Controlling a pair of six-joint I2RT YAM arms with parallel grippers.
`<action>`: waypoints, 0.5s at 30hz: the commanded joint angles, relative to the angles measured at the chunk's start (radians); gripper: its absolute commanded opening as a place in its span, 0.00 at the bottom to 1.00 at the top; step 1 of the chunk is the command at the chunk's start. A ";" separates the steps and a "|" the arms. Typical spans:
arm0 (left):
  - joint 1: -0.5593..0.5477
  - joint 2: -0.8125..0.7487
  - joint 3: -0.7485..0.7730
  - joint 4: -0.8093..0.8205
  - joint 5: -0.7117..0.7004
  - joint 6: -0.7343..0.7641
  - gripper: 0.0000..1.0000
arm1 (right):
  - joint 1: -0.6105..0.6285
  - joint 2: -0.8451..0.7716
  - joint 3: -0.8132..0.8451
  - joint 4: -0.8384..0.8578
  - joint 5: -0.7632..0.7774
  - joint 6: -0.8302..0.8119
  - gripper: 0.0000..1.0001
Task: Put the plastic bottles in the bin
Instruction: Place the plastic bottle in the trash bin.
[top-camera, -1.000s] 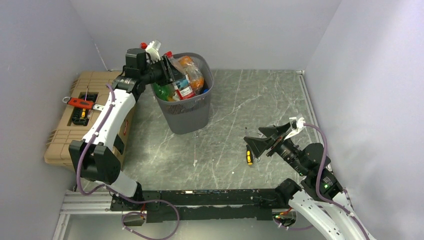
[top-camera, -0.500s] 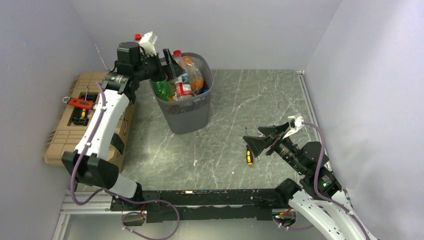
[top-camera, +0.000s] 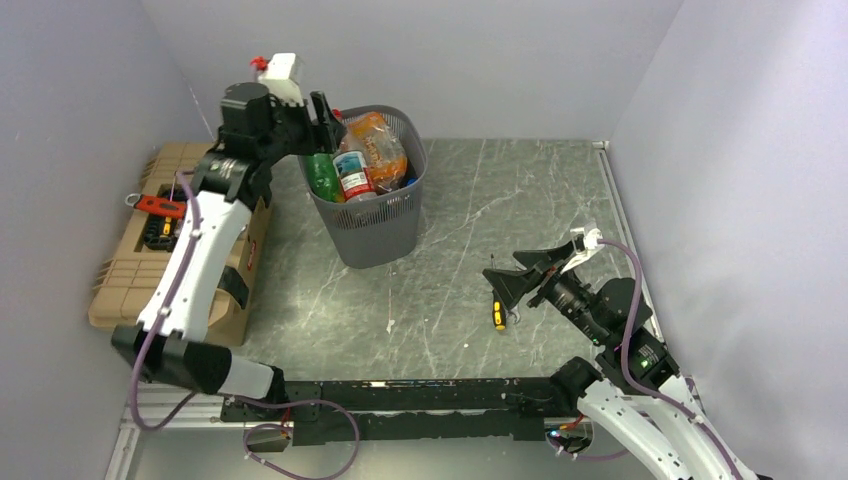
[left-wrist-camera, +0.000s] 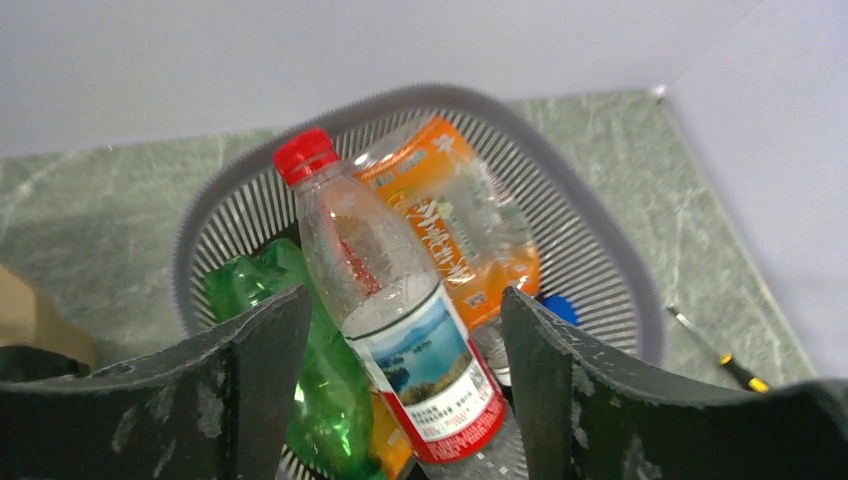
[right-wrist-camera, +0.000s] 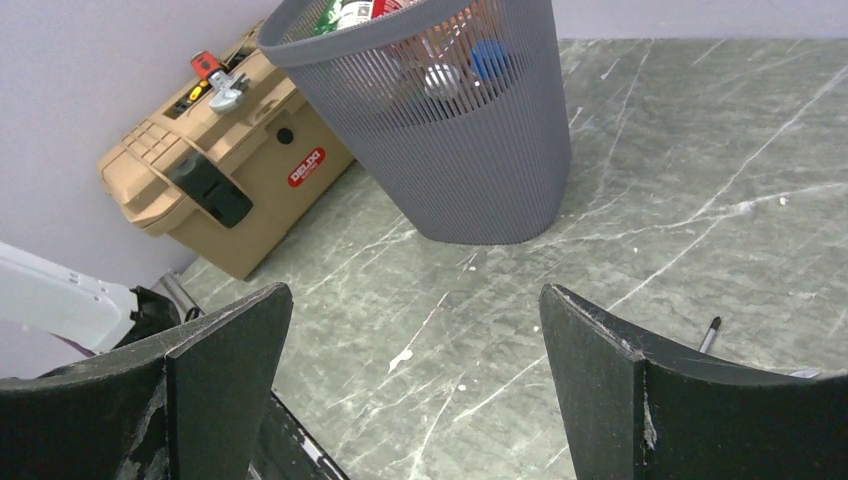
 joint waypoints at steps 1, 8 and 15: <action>-0.013 0.106 0.007 -0.026 0.007 0.011 0.70 | 0.005 0.010 0.017 0.058 -0.001 -0.005 0.98; -0.035 0.179 0.019 -0.047 0.024 0.033 0.45 | 0.005 0.004 0.008 0.057 0.000 0.003 0.98; -0.053 0.179 0.002 -0.012 0.115 0.018 0.27 | 0.005 -0.011 -0.006 0.053 0.002 0.012 0.98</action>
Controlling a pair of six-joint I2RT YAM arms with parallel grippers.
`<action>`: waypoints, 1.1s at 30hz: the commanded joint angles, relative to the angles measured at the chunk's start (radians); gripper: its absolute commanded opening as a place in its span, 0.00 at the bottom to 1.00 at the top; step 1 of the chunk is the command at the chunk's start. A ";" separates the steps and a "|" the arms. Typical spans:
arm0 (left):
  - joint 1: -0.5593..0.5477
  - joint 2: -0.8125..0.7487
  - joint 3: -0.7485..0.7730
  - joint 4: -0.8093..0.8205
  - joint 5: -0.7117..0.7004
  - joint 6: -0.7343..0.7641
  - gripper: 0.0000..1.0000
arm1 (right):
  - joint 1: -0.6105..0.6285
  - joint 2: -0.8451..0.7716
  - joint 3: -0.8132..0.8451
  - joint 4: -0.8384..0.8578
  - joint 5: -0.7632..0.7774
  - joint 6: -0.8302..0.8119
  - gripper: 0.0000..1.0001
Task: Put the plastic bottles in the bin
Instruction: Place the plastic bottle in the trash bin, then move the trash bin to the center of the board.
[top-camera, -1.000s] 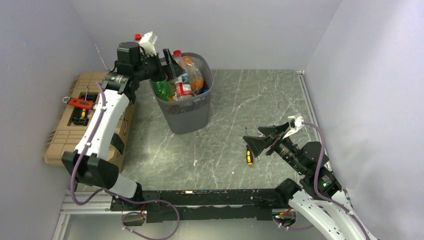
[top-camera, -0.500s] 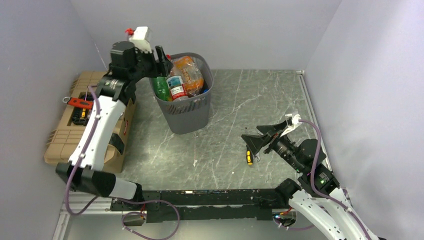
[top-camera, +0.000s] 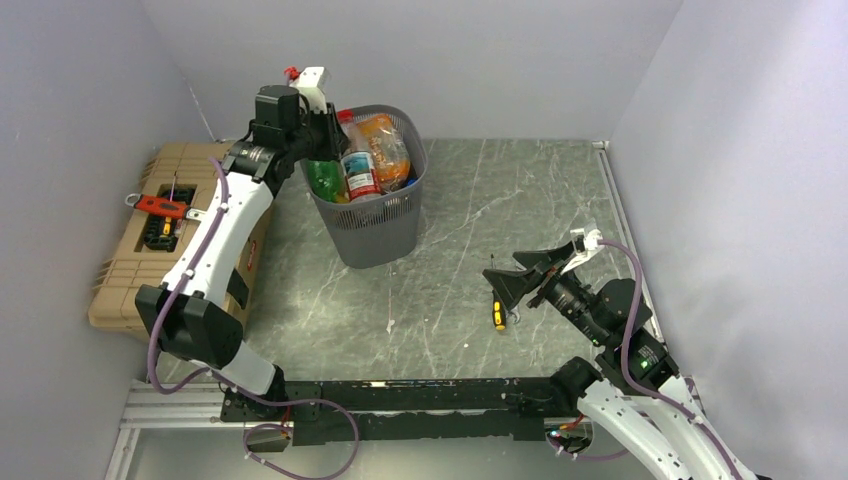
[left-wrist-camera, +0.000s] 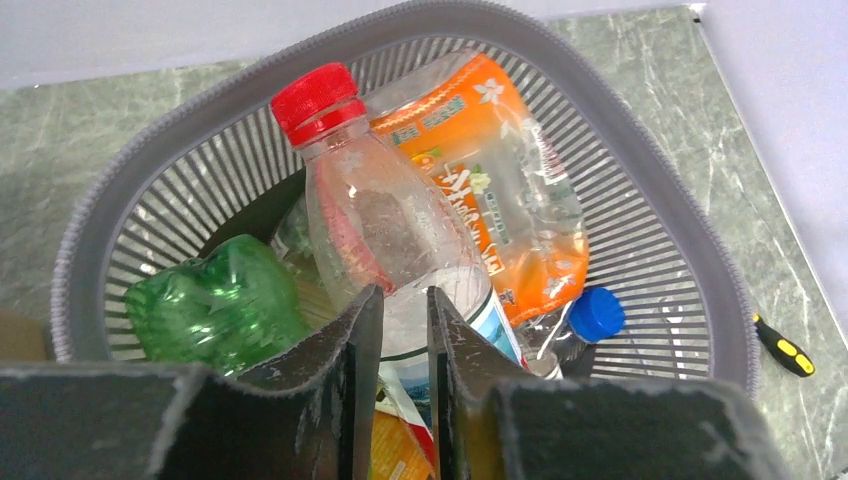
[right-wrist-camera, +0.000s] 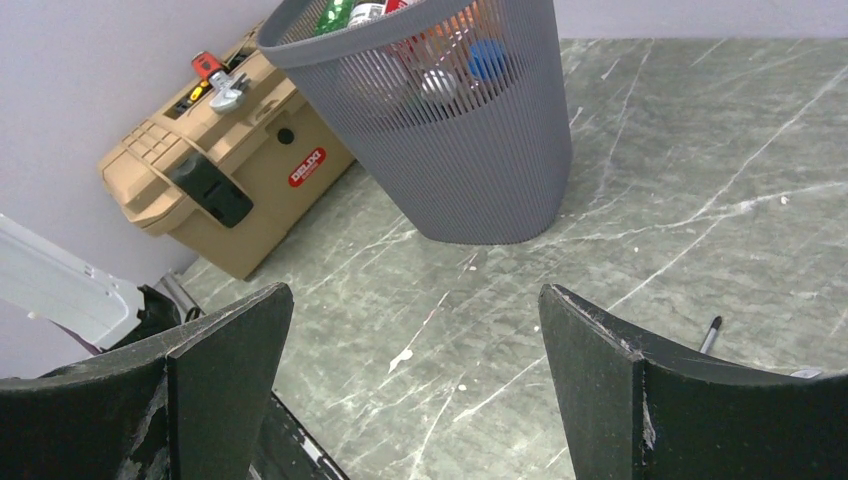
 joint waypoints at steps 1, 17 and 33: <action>-0.031 -0.005 0.001 0.014 0.114 -0.005 0.30 | 0.005 -0.009 0.001 0.048 0.002 0.011 0.98; -0.035 -0.300 -0.036 -0.040 -0.418 0.002 0.99 | 0.005 -0.003 0.013 0.060 -0.030 0.022 0.98; -0.006 -0.170 -0.072 -0.177 -0.421 -0.010 0.75 | 0.005 -0.062 0.012 0.010 -0.017 0.023 0.97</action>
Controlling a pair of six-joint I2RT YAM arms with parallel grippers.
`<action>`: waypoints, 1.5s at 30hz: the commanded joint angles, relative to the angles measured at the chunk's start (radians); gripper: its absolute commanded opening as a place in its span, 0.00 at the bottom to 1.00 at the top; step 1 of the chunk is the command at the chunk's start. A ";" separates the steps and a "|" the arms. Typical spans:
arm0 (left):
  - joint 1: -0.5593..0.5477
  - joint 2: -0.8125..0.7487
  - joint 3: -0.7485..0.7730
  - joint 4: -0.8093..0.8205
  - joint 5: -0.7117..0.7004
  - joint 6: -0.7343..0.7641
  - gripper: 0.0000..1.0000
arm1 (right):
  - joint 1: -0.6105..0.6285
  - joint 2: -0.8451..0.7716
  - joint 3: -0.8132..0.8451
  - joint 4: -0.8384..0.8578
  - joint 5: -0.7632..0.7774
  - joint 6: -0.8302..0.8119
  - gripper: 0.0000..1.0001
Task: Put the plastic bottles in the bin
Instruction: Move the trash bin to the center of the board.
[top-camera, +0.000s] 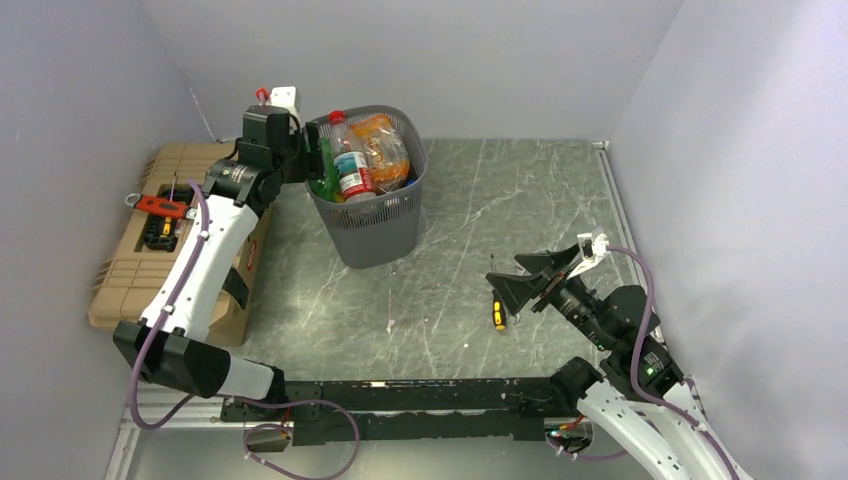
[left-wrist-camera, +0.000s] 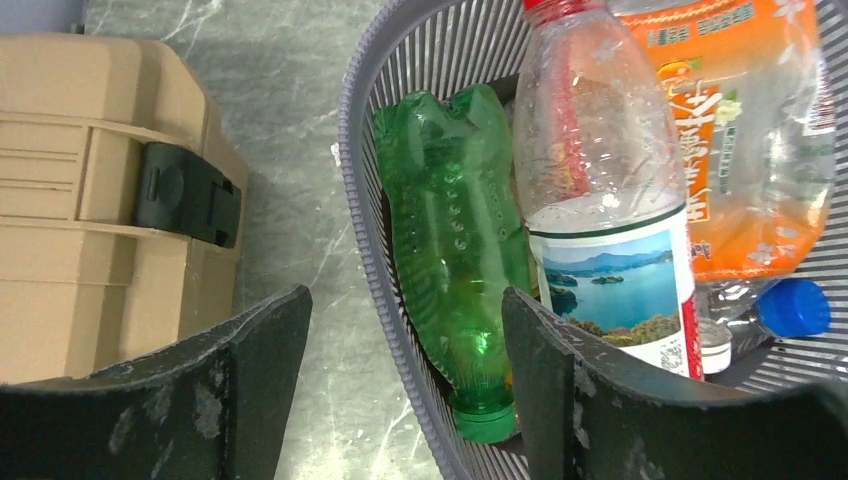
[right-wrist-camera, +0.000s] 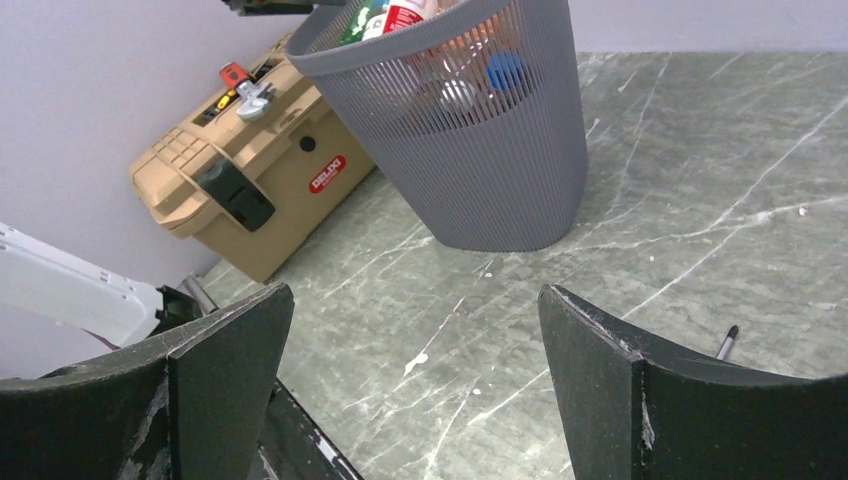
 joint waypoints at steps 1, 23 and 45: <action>0.001 0.007 0.006 0.004 -0.033 0.004 0.73 | 0.005 -0.023 0.014 0.014 0.006 0.006 0.97; 0.000 0.053 -0.042 0.171 0.314 -0.089 0.02 | 0.005 -0.021 0.015 0.006 0.016 0.008 0.97; -0.180 0.366 0.244 0.243 0.250 -0.168 0.27 | 0.005 -0.007 0.089 -0.051 0.055 -0.031 0.98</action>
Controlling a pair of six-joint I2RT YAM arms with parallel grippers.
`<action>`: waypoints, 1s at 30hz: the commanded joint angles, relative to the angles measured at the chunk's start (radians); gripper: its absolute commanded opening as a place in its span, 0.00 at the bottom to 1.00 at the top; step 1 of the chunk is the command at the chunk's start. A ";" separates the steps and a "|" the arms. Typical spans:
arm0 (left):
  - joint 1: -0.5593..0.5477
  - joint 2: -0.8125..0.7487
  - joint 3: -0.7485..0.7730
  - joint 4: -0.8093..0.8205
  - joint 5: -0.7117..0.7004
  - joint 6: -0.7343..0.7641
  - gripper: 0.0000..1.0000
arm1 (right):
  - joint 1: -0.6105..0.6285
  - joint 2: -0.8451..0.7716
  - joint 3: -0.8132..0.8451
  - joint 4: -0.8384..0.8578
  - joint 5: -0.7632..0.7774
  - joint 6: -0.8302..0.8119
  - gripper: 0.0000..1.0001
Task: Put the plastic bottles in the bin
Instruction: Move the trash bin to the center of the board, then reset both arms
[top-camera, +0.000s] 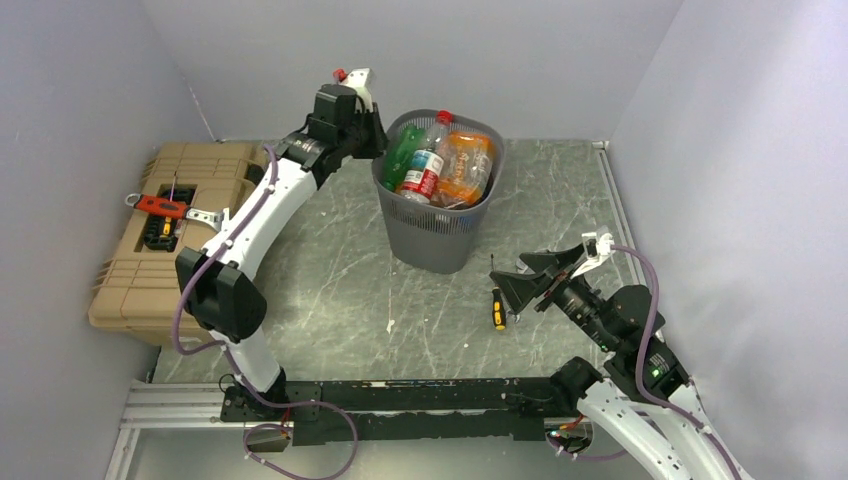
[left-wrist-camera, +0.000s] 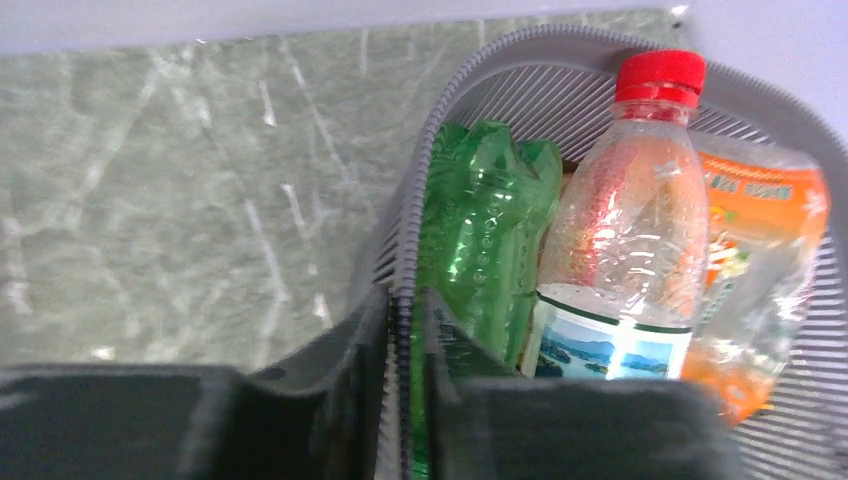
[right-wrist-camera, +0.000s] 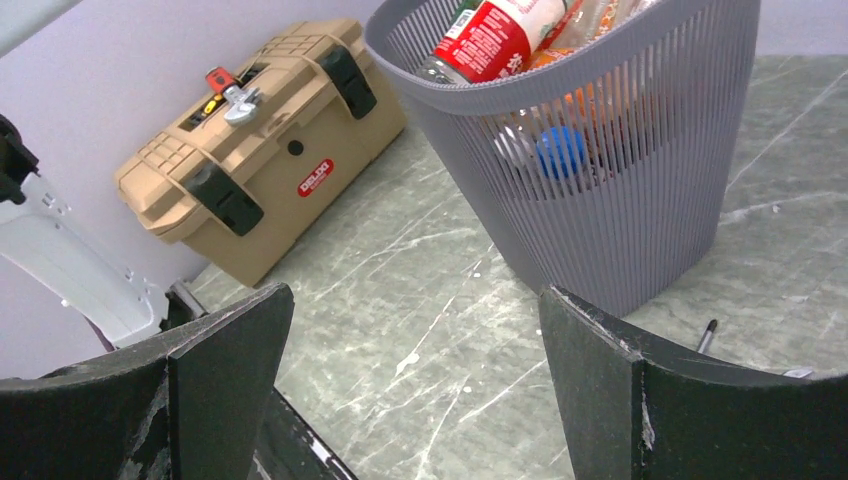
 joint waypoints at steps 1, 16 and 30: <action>-0.020 0.001 0.027 0.037 -0.023 -0.049 0.41 | 0.005 -0.006 0.065 -0.021 0.028 -0.022 0.98; -0.019 -0.553 -0.346 0.117 -0.786 0.002 1.00 | 0.005 0.053 0.290 -0.178 0.361 -0.085 1.00; -0.028 -0.435 -0.114 -0.491 -0.555 -0.381 0.99 | 0.004 0.157 0.432 -0.226 0.483 -0.098 1.00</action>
